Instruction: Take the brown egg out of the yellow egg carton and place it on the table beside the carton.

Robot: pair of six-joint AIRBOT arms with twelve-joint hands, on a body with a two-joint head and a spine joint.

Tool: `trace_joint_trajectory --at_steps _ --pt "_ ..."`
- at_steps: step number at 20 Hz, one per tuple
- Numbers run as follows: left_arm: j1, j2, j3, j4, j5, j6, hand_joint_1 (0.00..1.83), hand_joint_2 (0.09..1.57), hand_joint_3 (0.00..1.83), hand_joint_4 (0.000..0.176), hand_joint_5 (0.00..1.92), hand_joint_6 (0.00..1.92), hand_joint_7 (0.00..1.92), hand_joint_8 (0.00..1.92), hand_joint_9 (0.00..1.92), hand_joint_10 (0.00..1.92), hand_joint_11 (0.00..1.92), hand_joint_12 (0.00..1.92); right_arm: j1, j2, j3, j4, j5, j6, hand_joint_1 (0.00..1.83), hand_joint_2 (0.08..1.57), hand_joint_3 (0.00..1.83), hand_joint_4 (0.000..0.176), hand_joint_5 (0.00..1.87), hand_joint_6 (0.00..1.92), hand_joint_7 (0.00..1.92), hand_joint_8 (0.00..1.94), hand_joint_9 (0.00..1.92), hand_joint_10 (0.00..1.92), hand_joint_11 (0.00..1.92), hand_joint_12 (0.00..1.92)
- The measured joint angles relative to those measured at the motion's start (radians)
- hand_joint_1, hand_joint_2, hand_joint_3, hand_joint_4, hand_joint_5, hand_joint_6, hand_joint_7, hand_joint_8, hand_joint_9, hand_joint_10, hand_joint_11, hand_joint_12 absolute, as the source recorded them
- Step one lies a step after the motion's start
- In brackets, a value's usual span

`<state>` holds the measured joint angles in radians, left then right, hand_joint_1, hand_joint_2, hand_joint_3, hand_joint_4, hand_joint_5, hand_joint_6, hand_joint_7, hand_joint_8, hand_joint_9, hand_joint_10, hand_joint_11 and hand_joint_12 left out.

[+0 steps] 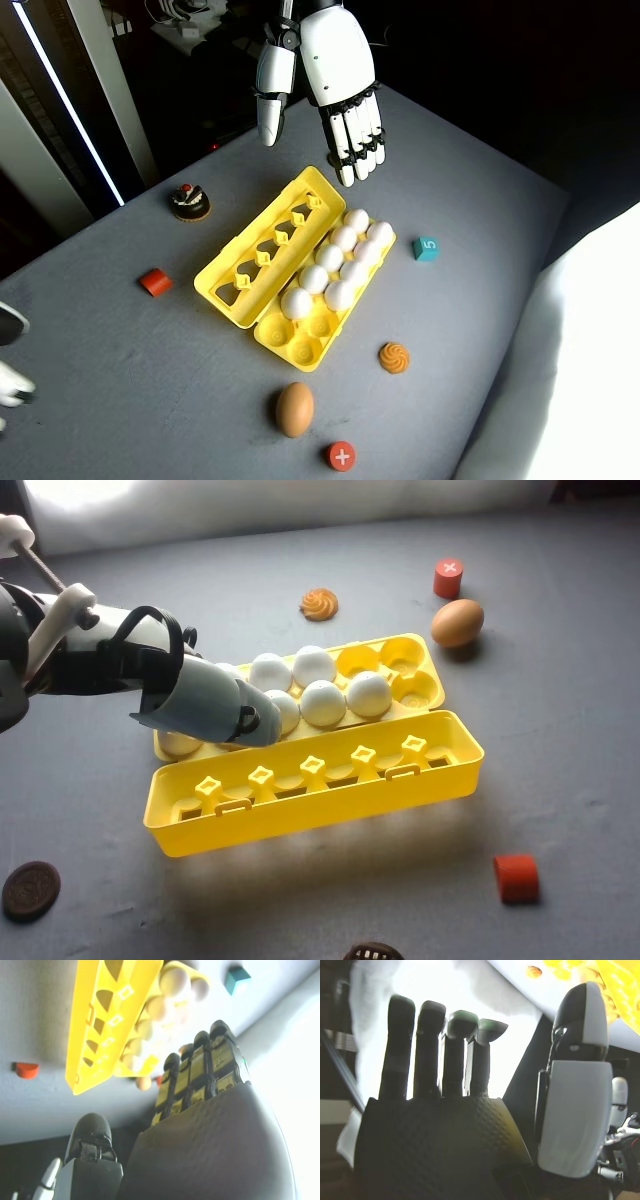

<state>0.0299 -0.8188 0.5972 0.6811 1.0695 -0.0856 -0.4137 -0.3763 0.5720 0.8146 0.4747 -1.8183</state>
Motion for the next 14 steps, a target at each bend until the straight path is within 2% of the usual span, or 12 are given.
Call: trace_joint_trajectory --at_steps 1,2,3,4,5,6,8,9,14 --pt "0.000 0.000 0.000 0.000 0.000 0.000 0.00 1.22 0.00 0.000 0.05 0.01 0.00 0.00 0.00 0.00 0.00 0.00 0.000 0.019 -0.026 0.016 0.003 -0.015 1.60 1.17 0.08 0.000 1.31 1.89 1.46 1.94 1.52 1.92 1.59 1.92" --pt "0.000 0.000 0.000 0.000 0.001 0.000 0.00 1.22 0.00 0.000 0.05 0.01 0.00 0.00 0.00 0.00 0.00 0.00 -0.001 0.035 -0.041 0.018 0.004 -0.015 1.68 1.08 0.26 0.058 1.26 1.92 1.49 1.94 1.55 1.92 1.61 1.92" --pt "0.000 0.000 0.000 0.001 0.003 0.000 0.00 1.22 0.01 0.000 0.06 0.01 0.02 0.01 0.00 0.00 0.00 0.00 -0.001 0.050 -0.054 0.026 0.014 -0.013 1.72 0.86 0.70 0.103 1.41 1.92 1.56 1.94 1.60 1.92 1.62 1.92" --pt "0.000 0.000 0.000 0.001 0.002 0.000 0.00 1.22 0.00 0.000 0.05 0.01 0.01 0.00 0.00 0.00 0.00 0.00 -0.001 0.063 -0.059 0.040 0.022 -0.016 1.70 0.74 0.97 0.132 1.49 1.92 1.58 1.94 1.62 1.92 1.64 1.92" --pt "0.000 0.000 0.000 0.001 0.003 0.000 0.00 1.22 0.01 0.000 0.06 0.01 0.01 0.00 0.00 0.00 0.00 0.00 -0.001 0.075 -0.059 0.066 0.033 -0.016 1.69 0.70 1.05 0.167 1.42 1.92 1.56 1.94 1.61 1.92 1.65 1.92" --pt "0.000 0.000 0.000 0.001 0.006 0.000 0.00 1.22 0.00 0.000 0.07 0.01 0.02 0.01 0.00 0.00 0.00 0.00 -0.003 0.079 -0.056 0.089 0.044 -0.020 1.73 0.65 1.14 0.163 1.47 1.92 1.55 1.94 1.61 1.92 1.64 1.92" --pt "0.000 0.000 0.000 0.000 0.000 0.000 0.00 1.22 0.00 0.000 0.07 0.01 0.02 0.01 0.00 0.00 0.00 0.00 -0.015 0.082 -0.051 0.102 0.041 -0.020 1.74 0.60 1.23 0.020 1.54 1.92 1.55 1.94 1.61 1.92 1.65 1.92" --pt "0.000 0.000 0.000 0.001 0.000 0.000 0.00 1.22 0.00 0.000 0.07 0.01 0.02 0.00 0.00 0.00 0.00 0.00 -0.015 0.082 -0.051 0.107 0.036 -0.021 1.76 0.58 1.26 0.000 1.55 1.92 1.56 1.94 1.62 1.92 1.65 1.92" --pt "0.000 0.000 0.000 0.001 0.005 0.000 0.00 1.22 0.00 0.000 0.03 0.00 0.00 0.00 0.00 0.00 0.00 0.00 -0.014 0.077 -0.052 0.106 0.026 -0.020 1.75 0.58 1.27 0.001 1.48 1.92 1.55 1.94 1.59 1.92 1.61 1.92"
